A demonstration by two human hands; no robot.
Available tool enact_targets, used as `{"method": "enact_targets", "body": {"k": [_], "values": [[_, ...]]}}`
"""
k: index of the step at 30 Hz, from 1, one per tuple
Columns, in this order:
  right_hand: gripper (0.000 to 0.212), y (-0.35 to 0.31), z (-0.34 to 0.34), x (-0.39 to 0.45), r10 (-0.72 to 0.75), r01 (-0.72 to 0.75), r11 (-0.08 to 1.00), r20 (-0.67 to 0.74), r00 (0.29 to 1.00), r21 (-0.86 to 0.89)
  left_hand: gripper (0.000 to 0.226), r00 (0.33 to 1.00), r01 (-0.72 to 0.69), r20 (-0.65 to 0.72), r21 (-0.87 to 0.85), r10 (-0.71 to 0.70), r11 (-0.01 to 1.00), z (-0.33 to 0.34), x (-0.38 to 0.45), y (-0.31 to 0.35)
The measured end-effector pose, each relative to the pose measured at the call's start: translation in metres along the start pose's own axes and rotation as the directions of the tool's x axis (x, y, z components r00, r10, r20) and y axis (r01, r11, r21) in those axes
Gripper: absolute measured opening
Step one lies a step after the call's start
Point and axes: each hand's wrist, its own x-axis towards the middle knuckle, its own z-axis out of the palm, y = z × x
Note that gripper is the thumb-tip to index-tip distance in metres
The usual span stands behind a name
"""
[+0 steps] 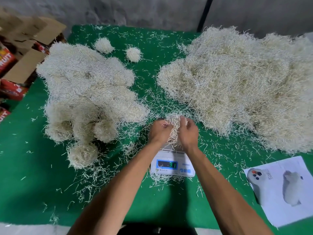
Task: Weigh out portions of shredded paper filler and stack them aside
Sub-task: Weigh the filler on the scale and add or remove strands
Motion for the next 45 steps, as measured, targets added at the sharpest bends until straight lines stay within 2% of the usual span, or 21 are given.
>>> {"method": "enact_targets", "body": {"k": [2,3,7,10,13,17,21,24,26,28,30,32,34,35,37,41,43,45], "values": [[0.055,0.0,-0.007,0.002,-0.084,0.084,0.996,-0.122,0.989,-0.001,0.023,0.999,-0.029,-0.023,0.057,0.03,0.998,-0.014,0.0,-0.005],[0.053,0.001,-0.01,0.003,-0.102,0.104,0.995,-0.185,0.977,0.0,0.019,0.998,-0.039,-0.035,0.069,0.042,0.997,-0.02,0.001,-0.008],[0.055,0.004,-0.026,0.002,-0.045,0.061,0.997,-0.307,0.951,0.042,0.023,0.996,-0.077,-0.034,-0.008,0.077,0.997,-0.037,-0.003,-0.021],[0.046,0.008,-0.036,0.002,-0.056,0.065,0.998,-0.295,0.954,0.02,0.044,0.996,-0.088,-0.03,-0.089,0.086,0.992,-0.042,-0.006,-0.027],[0.037,0.009,-0.041,0.001,-0.041,0.058,0.996,-0.254,0.966,0.062,0.061,0.996,-0.086,-0.041,-0.08,0.083,0.993,-0.041,-0.008,-0.027],[0.04,0.013,-0.041,-0.004,-0.051,0.064,0.996,-0.2,0.978,0.058,0.049,0.995,-0.098,-0.038,-0.076,0.096,0.992,-0.037,-0.014,-0.026],[0.042,0.019,-0.043,-0.009,-0.049,0.059,0.997,-0.173,0.984,0.056,0.048,0.993,-0.108,-0.049,-0.092,0.104,0.99,-0.036,-0.014,-0.03],[0.04,0.023,-0.044,-0.013,-0.026,0.039,0.995,-0.153,0.988,0.088,0.057,0.994,-0.089,-0.066,-0.109,0.082,0.99,-0.036,-0.011,-0.035],[0.042,0.027,-0.047,-0.015,-0.036,0.047,0.997,-0.159,0.987,0.069,0.043,0.993,-0.086,-0.092,-0.124,0.074,0.989,-0.038,-0.011,-0.042],[0.041,0.033,-0.049,-0.016,-0.034,0.042,0.998,-0.161,0.986,0.042,0.023,0.988,-0.096,-0.128,-0.047,0.089,0.994,-0.044,-0.011,-0.057],[0.036,0.036,-0.05,-0.017,-0.016,0.023,0.999,-0.162,0.987,0.043,0.042,0.99,-0.089,-0.085,0.218,0.11,0.972,-0.054,-0.011,-0.082],[0.034,0.037,-0.05,-0.018,-0.018,0.022,0.999,-0.175,0.984,0.023,0.066,0.996,-0.091,0.051,0.553,0.075,0.828,-0.065,-0.016,-0.113],[0.035,0.04,-0.046,-0.022,-0.028,0.028,1.0,-0.188,0.982,-0.003,0.074,0.988,-0.138,0.146,0.686,0.051,0.714,-0.07,-0.029,-0.141],[0.034,0.042,-0.045,-0.024,-0.037,0.036,0.999,-0.186,0.982,-0.014,0.071,0.985,-0.165,0.158,0.696,0.074,0.699,-0.07,-0.037,-0.153],[0.029,0.042,-0.041,-0.026,-0.049,0.045,0.999,-0.175,0.983,-0.028,0.061,0.98,-0.199,0.137,0.659,0.145,0.726,-0.069,-0.055,-0.169],[0.024,0.042,-0.04,-0.026,-0.045,0.041,0.999,-0.187,0.981,-0.024,0.03,0.953,-0.264,0.009,0.512,0.302,0.817,-0.074,-0.08,-0.184],[0.026,0.042,-0.041,-0.025,-0.043,0.039,0.999,-0.196,0.98,-0.023,0.024,0.956,-0.239,-0.04,0.463,0.289,0.853,-0.079,-0.082,-0.181],[0.026,0.04,-0.044,-0.026,-0.053,0.049,0.998,-0.194,0.98,-0.027,0.022,0.976,-0.145,-0.114,0.301,0.187,0.943,-0.082,-0.08,-0.164]]}}
